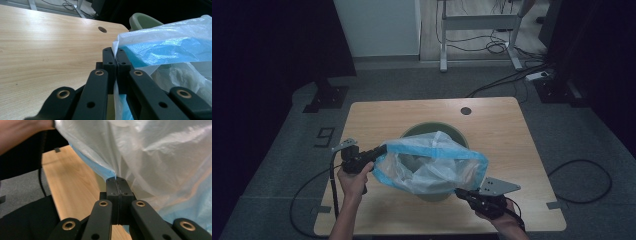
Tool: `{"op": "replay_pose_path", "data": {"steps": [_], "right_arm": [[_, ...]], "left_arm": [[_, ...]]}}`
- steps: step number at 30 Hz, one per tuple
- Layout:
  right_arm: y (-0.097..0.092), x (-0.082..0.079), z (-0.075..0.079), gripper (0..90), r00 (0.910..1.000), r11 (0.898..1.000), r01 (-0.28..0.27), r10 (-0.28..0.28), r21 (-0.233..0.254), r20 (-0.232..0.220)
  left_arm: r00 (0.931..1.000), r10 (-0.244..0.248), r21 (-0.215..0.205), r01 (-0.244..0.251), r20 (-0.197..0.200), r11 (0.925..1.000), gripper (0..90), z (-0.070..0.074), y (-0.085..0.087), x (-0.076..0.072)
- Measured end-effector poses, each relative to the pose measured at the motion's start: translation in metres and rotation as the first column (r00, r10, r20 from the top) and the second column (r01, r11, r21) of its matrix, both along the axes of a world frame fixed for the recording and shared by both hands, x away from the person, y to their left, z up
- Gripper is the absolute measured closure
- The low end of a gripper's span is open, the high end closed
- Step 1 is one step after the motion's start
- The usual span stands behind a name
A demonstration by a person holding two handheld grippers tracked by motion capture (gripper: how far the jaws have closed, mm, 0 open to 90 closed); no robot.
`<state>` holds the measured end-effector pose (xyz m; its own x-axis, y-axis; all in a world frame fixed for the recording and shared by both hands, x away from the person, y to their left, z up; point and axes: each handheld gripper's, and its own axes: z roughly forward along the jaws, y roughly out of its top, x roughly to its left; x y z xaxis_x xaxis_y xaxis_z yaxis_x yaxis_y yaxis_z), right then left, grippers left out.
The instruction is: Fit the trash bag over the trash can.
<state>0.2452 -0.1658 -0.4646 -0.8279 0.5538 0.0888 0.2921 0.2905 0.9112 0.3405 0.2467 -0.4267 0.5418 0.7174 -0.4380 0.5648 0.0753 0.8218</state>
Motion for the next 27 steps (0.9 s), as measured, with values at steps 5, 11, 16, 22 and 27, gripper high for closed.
{"op": "replay_pose_path", "data": {"steps": [5, 11, 16, 22, 27], "right_arm": [[-0.008, 0.004, -0.002, 88.6, 0.9999, 0.999, 0.015, -0.015, 0.032, -0.007], [-0.01, 0.0, 0.004, 85.0, 0.9999, 0.999, 0.012, -0.012, 0.046, 0.009], [-0.01, -0.002, 0.004, 83.5, 0.9998, 0.998, 0.017, -0.018, 0.057, 0.012], [-0.011, -0.001, 0.003, 82.9, 0.9998, 0.997, 0.019, -0.02, 0.071, 0.008], [-0.014, -0.011, 0.01, 60.6, 0.9994, 0.996, -0.009, 0.006, 0.083, 0.035]], "left_arm": [[0.9976, -0.031, 0.016, 0.031, 0.061, 0.9994, 74.7, 0.011, -0.001, -0.007], [0.9871, -0.087, 0.065, 0.079, 0.134, 0.9947, 57.4, 0.026, -0.003, -0.018], [0.9735, -0.142, 0.097, 0.126, 0.179, 0.9872, 40.3, 0.036, -0.011, -0.022], [0.9649, -0.181, 0.154, 0.153, 0.19, 0.9761, 42.2, 0.042, -0.029, -0.012], [0.9787, -0.139, 0.116, 0.122, 0.151, 0.9857, 75.3, 0.037, -0.03, -0.001]]}}
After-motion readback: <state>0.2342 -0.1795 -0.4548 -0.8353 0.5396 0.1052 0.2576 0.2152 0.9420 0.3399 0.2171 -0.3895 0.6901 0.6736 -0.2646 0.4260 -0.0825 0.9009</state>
